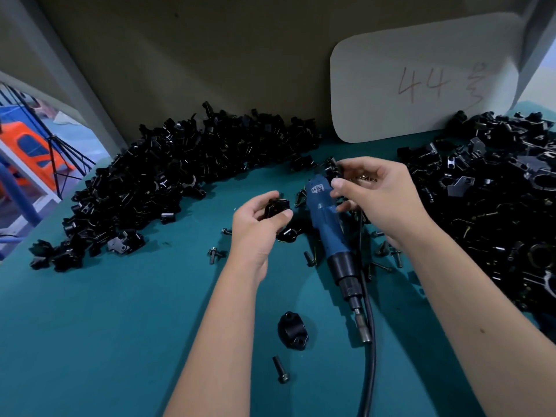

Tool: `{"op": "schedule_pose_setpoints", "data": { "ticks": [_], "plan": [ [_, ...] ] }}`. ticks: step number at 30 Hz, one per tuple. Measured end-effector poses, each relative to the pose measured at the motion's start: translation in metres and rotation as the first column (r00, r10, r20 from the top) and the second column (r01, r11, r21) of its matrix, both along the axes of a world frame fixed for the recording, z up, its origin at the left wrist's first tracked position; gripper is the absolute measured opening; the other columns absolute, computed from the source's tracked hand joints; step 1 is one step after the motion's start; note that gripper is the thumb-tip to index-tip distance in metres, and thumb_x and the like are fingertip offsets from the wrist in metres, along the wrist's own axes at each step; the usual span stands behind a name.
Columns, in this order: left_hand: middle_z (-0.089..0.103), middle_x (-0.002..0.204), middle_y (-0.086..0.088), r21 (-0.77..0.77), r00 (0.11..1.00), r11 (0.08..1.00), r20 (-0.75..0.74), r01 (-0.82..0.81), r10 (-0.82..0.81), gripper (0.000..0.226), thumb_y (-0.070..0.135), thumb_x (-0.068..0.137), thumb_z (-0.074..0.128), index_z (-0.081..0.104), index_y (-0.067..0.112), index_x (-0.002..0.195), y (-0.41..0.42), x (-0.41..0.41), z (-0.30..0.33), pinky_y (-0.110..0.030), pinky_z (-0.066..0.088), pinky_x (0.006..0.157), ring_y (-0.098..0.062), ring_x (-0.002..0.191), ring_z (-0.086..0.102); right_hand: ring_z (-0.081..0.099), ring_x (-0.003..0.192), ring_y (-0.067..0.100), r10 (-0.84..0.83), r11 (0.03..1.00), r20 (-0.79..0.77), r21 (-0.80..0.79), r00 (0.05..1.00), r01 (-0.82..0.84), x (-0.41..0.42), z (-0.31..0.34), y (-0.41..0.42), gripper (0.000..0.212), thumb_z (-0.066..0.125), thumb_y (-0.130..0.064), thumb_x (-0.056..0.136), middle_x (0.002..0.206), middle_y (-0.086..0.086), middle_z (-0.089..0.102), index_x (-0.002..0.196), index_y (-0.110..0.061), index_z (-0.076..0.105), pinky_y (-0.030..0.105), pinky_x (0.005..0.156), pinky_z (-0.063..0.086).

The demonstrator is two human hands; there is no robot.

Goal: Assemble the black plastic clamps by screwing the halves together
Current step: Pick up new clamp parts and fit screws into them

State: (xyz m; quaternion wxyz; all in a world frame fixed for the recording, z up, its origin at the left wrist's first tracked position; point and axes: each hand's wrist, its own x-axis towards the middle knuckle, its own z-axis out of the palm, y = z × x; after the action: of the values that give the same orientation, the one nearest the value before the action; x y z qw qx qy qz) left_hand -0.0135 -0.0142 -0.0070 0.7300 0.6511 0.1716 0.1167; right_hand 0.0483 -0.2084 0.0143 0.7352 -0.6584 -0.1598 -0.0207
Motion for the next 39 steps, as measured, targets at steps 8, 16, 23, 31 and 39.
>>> {"op": "schedule_pose_setpoints", "data": {
  "ticks": [8,16,23,31,39],
  "plan": [
    [0.076,0.092,0.005,-0.115,0.976,0.987,0.198,0.114,-0.089,0.033,0.011,0.108,0.052,0.071,0.029,0.127,-0.009,-0.001,0.008,-0.024,0.057,0.072,-0.017,0.074,0.068,0.076,0.084,0.025,0.126,0.992,0.039,-0.003,0.991,-0.126,-0.004,0.007,-0.005,0.026,0.079,-0.001,0.088,0.096,0.008,0.077,0.106,-0.020,0.079,0.029,0.061,0.059],
    [0.077,0.091,-0.002,-0.123,0.927,0.954,0.295,0.275,-0.229,0.030,0.005,0.102,0.060,0.079,0.028,0.095,-0.026,-0.002,0.010,-0.023,0.057,0.074,-0.013,0.080,0.071,0.068,0.075,0.021,0.243,0.964,0.148,-0.144,0.959,-0.222,-0.005,0.009,-0.003,0.033,0.081,-0.001,0.085,0.099,0.006,0.073,0.112,-0.020,0.079,0.029,0.061,0.059],
    [0.078,0.103,-0.008,-0.101,0.897,0.952,0.376,0.289,-0.232,0.027,0.002,0.083,0.082,0.080,0.024,0.099,-0.035,-0.005,0.011,-0.027,0.060,0.076,-0.021,0.085,0.075,0.072,0.083,0.021,0.251,0.963,0.135,-0.138,0.958,-0.233,-0.002,0.010,-0.014,0.033,0.083,-0.014,0.083,0.105,0.017,0.076,0.115,-0.019,0.079,0.026,0.064,0.058],
    [0.079,0.101,-0.010,-0.139,0.909,0.951,0.357,0.278,-0.214,0.018,0.015,0.085,0.078,0.079,0.017,0.103,-0.041,-0.005,0.010,-0.027,0.060,0.080,-0.021,0.092,0.076,0.074,0.076,0.029,0.248,0.954,0.052,-0.189,0.967,-0.234,-0.002,0.012,-0.021,0.037,0.086,-0.015,0.074,0.097,0.030,0.071,0.106,-0.002,0.072,0.029,0.064,0.061],
    [0.075,0.109,-0.017,-0.191,0.910,0.927,0.330,0.323,-0.249,0.033,0.015,0.072,0.084,0.079,0.013,0.104,-0.036,-0.003,0.009,-0.029,0.060,0.082,-0.027,0.100,0.074,0.078,0.077,0.028,0.283,0.914,0.026,-0.311,0.959,-0.261,-0.003,0.017,-0.026,0.023,0.086,-0.006,0.079,0.087,0.013,0.078,0.098,-0.004,0.075,0.030,0.065,0.062]
  ]
}}
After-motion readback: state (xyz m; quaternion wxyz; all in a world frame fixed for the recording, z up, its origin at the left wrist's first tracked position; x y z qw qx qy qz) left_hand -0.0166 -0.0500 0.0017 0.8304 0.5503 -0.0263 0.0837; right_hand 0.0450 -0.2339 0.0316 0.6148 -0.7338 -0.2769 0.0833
